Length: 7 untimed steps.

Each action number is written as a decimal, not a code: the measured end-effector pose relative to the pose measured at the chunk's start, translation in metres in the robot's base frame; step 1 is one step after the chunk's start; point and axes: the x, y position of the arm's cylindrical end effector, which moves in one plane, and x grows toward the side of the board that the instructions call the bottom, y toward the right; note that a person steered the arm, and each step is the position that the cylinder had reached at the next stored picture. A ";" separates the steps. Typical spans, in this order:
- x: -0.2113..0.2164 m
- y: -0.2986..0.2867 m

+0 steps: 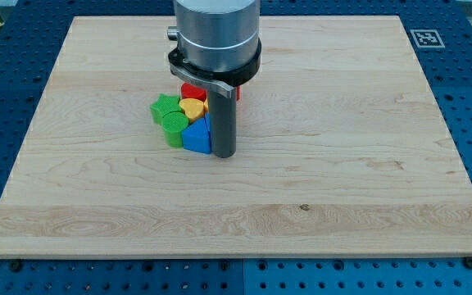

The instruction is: Push the red star into the hexagon

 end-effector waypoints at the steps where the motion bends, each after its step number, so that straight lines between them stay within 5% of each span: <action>1: 0.001 0.007; 3: -0.013 0.094; 4: -0.072 0.108; 5: -0.121 0.074; 7: -0.145 0.020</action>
